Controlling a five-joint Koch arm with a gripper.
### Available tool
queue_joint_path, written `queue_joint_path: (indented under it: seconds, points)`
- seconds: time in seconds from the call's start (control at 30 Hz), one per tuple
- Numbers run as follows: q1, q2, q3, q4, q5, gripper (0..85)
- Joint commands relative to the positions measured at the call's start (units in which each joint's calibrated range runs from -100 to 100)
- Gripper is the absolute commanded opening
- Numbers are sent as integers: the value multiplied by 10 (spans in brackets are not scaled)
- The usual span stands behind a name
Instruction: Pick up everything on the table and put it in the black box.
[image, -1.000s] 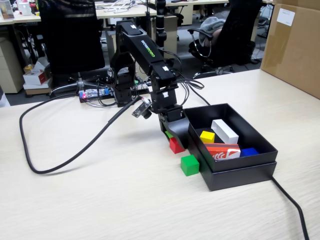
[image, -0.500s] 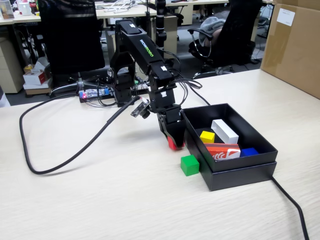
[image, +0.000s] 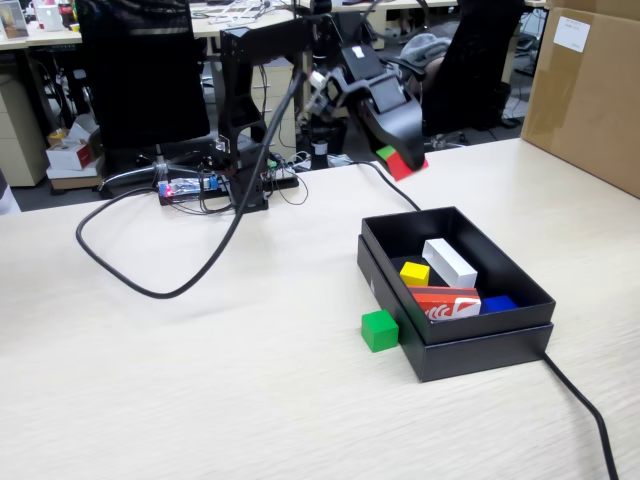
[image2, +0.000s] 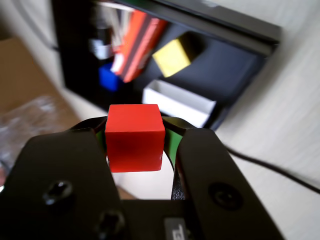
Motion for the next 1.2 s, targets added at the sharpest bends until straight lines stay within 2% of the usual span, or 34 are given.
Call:
queue_joint_path:
  seconds: [0.0, 0.33, 0.43, 0.6, 0.7, 0.83, 0.93, 1.0, 1.17]
  points:
    - [1, 100, 47, 12, 10, 8]
    - [7, 155, -16, 20, 17, 9]
    - [8, 159, -38, 20, 14, 121]
    - [7, 156, -51, 20, 13, 142]
    - [6, 154, -55, 20, 7, 287]
    - [5, 137, -57, 20, 7, 291]
    - [3, 111, -57, 20, 7, 374]
    - [0, 48, -52, 20, 7, 394]
    - [-21, -73, -11, 20, 7, 394]
